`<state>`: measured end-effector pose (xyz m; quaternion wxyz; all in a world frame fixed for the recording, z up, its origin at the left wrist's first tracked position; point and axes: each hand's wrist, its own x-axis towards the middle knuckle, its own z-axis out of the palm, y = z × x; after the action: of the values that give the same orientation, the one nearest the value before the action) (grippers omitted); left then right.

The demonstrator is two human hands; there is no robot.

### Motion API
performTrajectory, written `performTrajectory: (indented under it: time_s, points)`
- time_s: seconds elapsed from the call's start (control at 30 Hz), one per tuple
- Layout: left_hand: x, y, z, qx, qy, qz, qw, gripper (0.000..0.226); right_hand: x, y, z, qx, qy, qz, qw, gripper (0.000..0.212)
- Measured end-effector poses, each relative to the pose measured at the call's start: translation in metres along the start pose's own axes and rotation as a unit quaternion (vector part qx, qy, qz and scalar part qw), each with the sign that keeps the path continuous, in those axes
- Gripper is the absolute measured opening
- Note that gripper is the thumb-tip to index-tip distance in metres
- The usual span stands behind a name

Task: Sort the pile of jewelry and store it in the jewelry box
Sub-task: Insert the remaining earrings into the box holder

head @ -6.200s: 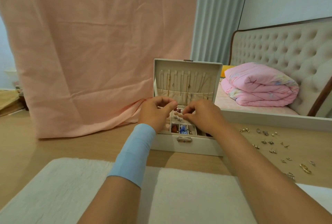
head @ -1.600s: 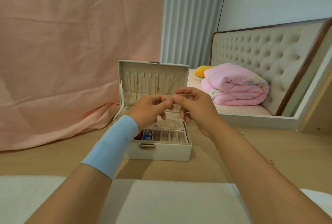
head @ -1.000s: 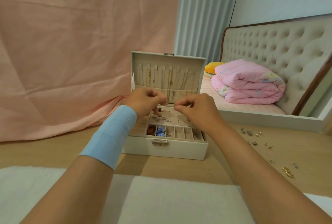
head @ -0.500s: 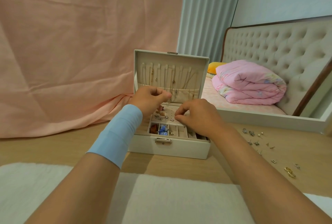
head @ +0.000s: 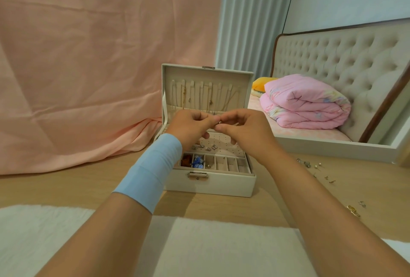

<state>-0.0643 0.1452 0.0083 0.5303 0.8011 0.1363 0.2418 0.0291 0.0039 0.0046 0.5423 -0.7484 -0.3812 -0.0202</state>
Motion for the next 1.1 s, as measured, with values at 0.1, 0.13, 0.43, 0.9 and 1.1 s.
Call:
performTrajectory:
  time_s: [0.1, 0.13, 0.43, 0.9, 1.1]
  points:
    - [0.0, 0.0, 0.002, -0.005, 0.0, 0.01, 1.0, 0.015, -0.001, 0.004, -0.001, 0.027, 0.009, 0.009, 1.0, 0.018]
    - [0.0, 0.0, 0.003, -0.005, 0.0, 0.014, 1.0, 0.015, -0.001, 0.005, -0.001, 0.035, 0.01, 0.011, 0.999, 0.019]
    - [-0.002, -0.001, 0.007, 0.059, -0.039, 0.029, 0.997, 0.013, -0.004, 0.012, -0.009, 0.048, -0.006, 0.032, 0.998, 0.016]
    - [0.001, -0.008, -0.001, 0.399, -0.112, 0.065, 0.908, 0.019, -0.012, -0.002, -0.001, -0.391, -0.113, -0.058, 0.912, 0.012]
    - [0.002, -0.011, -0.001, 0.391, -0.118, 0.077, 0.91, 0.02, -0.01, -0.008, -0.01, -0.355, -0.191, -0.012, 0.915, 0.03]
